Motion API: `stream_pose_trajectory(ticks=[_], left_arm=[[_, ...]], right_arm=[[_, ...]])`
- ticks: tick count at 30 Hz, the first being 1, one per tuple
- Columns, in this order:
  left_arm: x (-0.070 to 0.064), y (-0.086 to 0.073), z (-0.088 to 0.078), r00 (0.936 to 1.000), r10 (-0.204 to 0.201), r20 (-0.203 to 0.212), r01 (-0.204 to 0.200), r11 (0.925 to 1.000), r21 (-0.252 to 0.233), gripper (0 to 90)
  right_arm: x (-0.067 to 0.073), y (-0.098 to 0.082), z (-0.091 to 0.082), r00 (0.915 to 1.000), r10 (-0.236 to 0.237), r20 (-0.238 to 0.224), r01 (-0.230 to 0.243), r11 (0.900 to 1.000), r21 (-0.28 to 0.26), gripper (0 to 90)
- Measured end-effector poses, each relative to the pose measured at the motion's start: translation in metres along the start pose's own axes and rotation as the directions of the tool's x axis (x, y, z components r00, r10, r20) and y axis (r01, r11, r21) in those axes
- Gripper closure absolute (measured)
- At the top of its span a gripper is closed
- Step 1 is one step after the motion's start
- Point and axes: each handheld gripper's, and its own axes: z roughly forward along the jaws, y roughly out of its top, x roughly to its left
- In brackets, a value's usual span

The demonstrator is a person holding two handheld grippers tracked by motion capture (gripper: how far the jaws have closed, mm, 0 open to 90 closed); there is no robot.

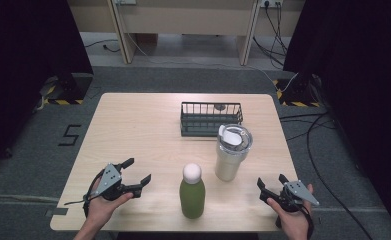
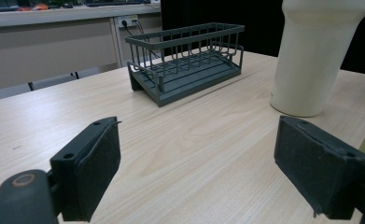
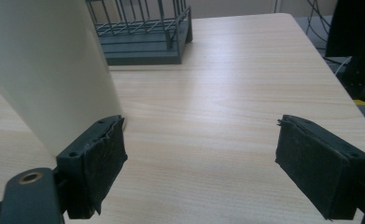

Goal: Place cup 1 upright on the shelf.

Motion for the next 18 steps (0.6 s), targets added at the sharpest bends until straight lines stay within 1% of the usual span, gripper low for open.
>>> stream_pose_trajectory(ticks=[1,3,5,8,9,10,11,13,14,16,18], left_arm=[[-0.001,0.001,0.001,1.0,-0.004,-0.001,0.004,1.0,-0.009,13.3],[-0.001,0.002,0.003,1.0,-0.004,-0.001,0.004,0.9999,-0.011,13.2],[-0.002,0.001,0.003,1.0,-0.002,-0.001,0.002,1.0,-0.01,13.1],[-0.003,0.0,0.005,1.0,-0.002,-0.002,0.002,1.0,-0.003,12.8],[-0.003,0.0,0.005,1.0,-0.001,-0.007,0.001,1.0,-0.001,12.5],[-0.003,0.0,0.005,1.0,-0.001,-0.007,0.001,1.0,-0.001,12.4],[-0.004,-0.001,0.004,0.9999,-0.005,-0.014,0.005,1.0,-0.003,12.2],[-0.003,-0.001,0.004,0.9998,-0.005,-0.018,0.004,1.0,-0.001,11.7],[-0.003,-0.001,0.003,0.9998,-0.003,-0.022,0.003,1.0,-0.002,11.4],[-0.003,-0.001,0.002,0.9997,0.002,-0.024,-0.002,1.0,0.0,11.2],[-0.003,-0.002,0.003,0.9997,0.0,-0.024,0.0,1.0,0.001,11.2]], right_arm=[[0.0,0.0,0.001,0.9999,-0.003,-0.013,0.003,1.0,0.004,15.2],[0.001,0.0,0.001,0.9996,-0.008,-0.026,0.008,1.0,0.009,15.1],[0.001,0.001,0.001,0.9994,-0.012,-0.031,0.012,1.0,0.006,15.0],[0.007,0.005,-0.001,0.9979,-0.031,-0.056,0.031,1.0,-0.006,13.8],[0.009,0.006,-0.002,0.9967,-0.042,-0.069,0.041,0.999,-0.012,11.5],[0.009,0.006,-0.002,0.9967,-0.042,-0.069,0.041,0.999,-0.012,11.5],[0.014,0.008,-0.003,0.9948,-0.049,-0.09,0.047,0.999,-0.021,9.5],[0.016,0.009,-0.003,0.9936,-0.058,-0.097,0.056,0.998,-0.026,8.6],[0.021,0.011,-0.004,0.9904,-0.082,-0.111,0.078,0.996,-0.037,5.0],[0.026,0.014,-0.003,0.9863,-0.11,-0.123,0.105,0.993,-0.047,2.6],[0.029,0.015,-0.002,0.9831,-0.121,-0.137,0.115,0.992,-0.05,1.4]])
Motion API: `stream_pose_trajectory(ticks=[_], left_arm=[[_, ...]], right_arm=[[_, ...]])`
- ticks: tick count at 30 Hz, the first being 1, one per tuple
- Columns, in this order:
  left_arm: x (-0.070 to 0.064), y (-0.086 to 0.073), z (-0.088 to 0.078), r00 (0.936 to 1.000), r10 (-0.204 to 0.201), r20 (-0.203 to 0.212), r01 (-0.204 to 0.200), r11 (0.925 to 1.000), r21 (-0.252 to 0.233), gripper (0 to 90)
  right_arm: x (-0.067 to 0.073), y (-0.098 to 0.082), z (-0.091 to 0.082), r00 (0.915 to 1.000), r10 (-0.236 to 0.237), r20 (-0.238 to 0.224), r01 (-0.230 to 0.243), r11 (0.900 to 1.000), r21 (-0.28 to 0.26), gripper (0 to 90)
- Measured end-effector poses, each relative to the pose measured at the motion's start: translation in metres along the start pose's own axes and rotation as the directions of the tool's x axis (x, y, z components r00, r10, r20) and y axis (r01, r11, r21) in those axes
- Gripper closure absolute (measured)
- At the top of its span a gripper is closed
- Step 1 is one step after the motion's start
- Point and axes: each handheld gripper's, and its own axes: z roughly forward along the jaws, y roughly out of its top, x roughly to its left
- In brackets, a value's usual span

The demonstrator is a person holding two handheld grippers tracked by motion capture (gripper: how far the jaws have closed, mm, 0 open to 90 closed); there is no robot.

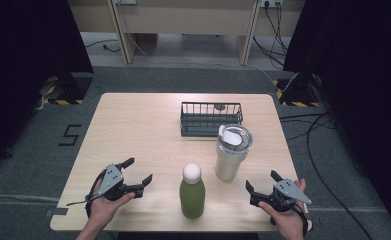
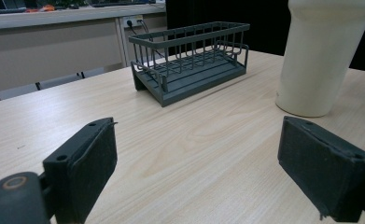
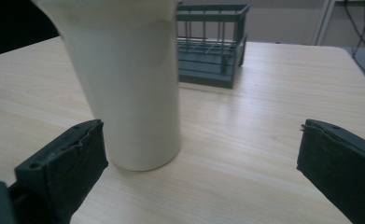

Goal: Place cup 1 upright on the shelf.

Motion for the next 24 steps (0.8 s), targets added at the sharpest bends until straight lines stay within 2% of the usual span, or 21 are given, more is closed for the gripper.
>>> stream_pose_trajectory(ticks=[8,14,20,24], left_arm=[[0.002,-0.005,0.002,1.0,-0.002,0.0,0.002,0.9999,0.017,11.1],[0.004,-0.006,0.001,0.9999,-0.01,-0.012,0.01,0.9998,0.017,11.1],[0.005,-0.006,0.001,0.9998,-0.013,-0.015,0.013,0.9998,0.017,11.1],[0.005,-0.005,0.002,0.9999,-0.012,-0.011,0.013,0.9998,0.014,11.1]], right_arm=[[0.016,0.011,0.013,0.9973,-0.047,-0.056,0.046,0.999,-0.007,0.3],[0.022,0.018,0.029,0.9952,-0.051,-0.084,0.05,0.999,-0.01,0.3],[0.025,0.021,0.047,0.9946,-0.052,-0.09,0.052,0.999,-0.007,1.0],[0.03,0.025,0.059,0.9948,-0.054,-0.087,0.052,0.998,-0.025,2.2]])
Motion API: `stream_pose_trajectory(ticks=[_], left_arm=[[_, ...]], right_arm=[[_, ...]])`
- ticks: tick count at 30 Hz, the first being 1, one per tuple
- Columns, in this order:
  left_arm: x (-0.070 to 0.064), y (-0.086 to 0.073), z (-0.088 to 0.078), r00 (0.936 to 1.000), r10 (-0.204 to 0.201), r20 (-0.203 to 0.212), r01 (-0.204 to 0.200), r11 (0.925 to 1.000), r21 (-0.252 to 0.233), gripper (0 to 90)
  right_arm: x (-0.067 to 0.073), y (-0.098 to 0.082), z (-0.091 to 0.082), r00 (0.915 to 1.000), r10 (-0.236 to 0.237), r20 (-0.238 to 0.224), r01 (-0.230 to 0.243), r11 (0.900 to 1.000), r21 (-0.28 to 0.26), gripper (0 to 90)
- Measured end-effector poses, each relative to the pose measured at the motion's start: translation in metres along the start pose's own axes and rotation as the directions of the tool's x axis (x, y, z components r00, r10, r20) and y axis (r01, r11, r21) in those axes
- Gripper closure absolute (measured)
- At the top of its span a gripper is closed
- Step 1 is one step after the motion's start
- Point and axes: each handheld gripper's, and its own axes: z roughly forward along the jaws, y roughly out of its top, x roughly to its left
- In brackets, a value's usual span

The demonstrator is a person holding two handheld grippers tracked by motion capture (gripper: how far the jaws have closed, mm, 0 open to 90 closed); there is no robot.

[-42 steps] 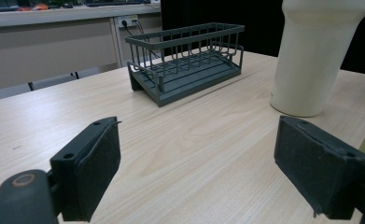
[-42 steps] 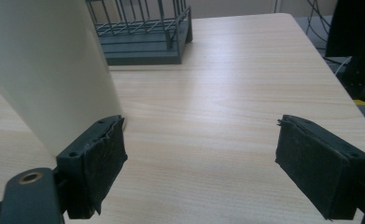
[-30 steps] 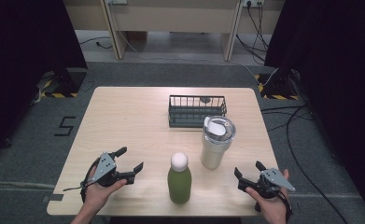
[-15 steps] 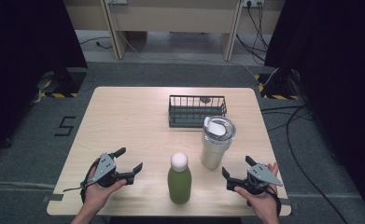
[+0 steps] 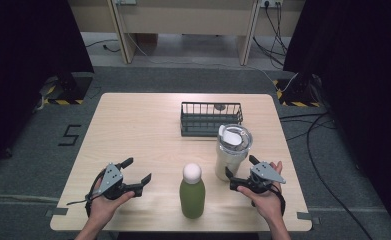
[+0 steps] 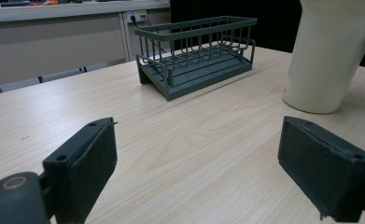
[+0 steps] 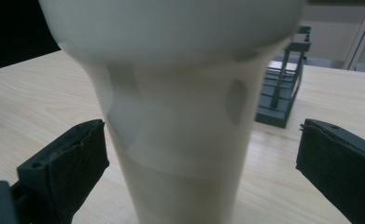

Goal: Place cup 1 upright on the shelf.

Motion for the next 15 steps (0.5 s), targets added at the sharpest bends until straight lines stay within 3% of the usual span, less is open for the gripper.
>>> stream_pose_trajectory(ticks=[4,15], left_arm=[[-0.001,-0.001,0.0,1.0,0.005,0.001,-0.005,1.0,0.006,11.2],[-0.002,0.001,-0.001,0.9999,0.001,0.011,-0.001,1.0,-0.002,12.1]], right_arm=[[0.004,0.002,0.009,0.9996,-0.014,-0.026,0.014,1.0,-0.005,3.5],[0.006,0.012,0.027,0.9993,-0.009,-0.036,0.008,1.0,-0.02,7.9]])
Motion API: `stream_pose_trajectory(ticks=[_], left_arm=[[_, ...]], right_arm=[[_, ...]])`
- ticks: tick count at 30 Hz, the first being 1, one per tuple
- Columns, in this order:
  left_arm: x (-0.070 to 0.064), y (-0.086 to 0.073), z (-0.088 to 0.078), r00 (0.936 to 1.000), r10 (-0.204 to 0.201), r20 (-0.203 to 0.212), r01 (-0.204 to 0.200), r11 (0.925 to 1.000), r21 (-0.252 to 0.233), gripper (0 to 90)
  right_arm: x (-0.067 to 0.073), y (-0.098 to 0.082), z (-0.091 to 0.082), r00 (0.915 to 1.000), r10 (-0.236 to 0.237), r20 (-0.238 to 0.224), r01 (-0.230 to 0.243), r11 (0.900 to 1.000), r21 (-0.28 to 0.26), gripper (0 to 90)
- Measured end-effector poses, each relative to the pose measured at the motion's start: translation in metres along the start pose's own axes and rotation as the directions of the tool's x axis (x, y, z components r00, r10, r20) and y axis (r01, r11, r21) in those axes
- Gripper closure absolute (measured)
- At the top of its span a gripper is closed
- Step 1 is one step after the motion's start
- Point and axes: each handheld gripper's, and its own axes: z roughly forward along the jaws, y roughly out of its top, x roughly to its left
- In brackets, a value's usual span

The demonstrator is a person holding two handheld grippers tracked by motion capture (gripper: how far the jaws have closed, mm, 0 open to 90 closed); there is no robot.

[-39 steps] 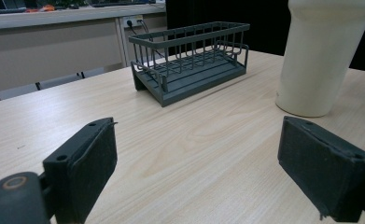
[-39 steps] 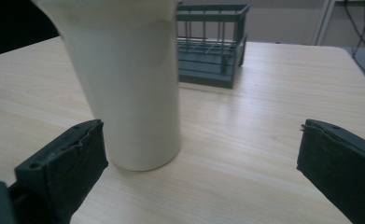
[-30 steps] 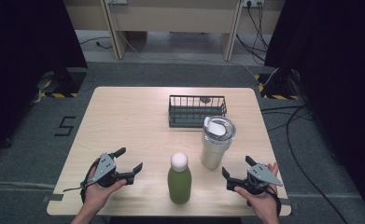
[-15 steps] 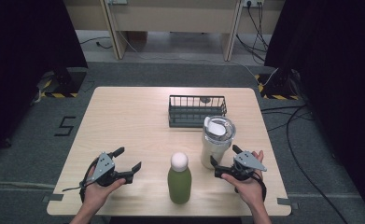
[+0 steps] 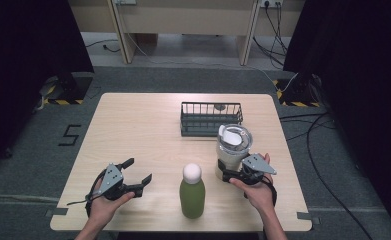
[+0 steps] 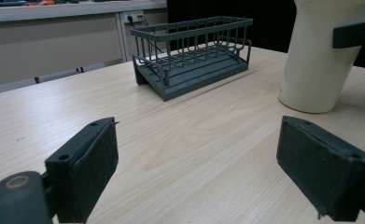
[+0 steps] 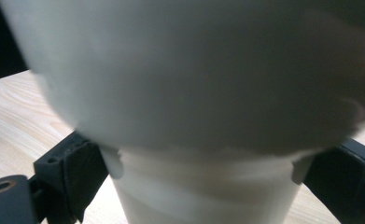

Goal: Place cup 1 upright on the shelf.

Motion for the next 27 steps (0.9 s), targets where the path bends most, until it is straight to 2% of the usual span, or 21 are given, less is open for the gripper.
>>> stream_pose_trajectory(ticks=[9,15,19,27], left_arm=[[-0.001,0.0,0.0,1.0,0.006,0.007,-0.006,1.0,0.001,12.7],[-0.001,-0.001,0.001,0.9999,0.006,0.013,-0.006,1.0,0.006,13.0],[-0.001,-0.001,0.0,0.9999,0.008,0.015,-0.008,0.9999,0.006,13.3],[-0.001,-0.002,0.001,0.9999,0.006,0.015,-0.006,0.9999,0.009,13.3]], right_arm=[[-0.001,-0.003,0.012,0.9998,-0.016,-0.014,0.016,1.0,-0.006,5.6],[-0.001,-0.007,0.015,0.9999,-0.014,-0.007,0.014,0.999,-0.03,9.2],[0.0,-0.004,0.014,0.9994,-0.035,0.004,0.035,0.999,-0.014,10.0],[-0.003,0.0,0.014,0.9997,-0.025,0.004,0.025,1.0,0.002,10.2]])
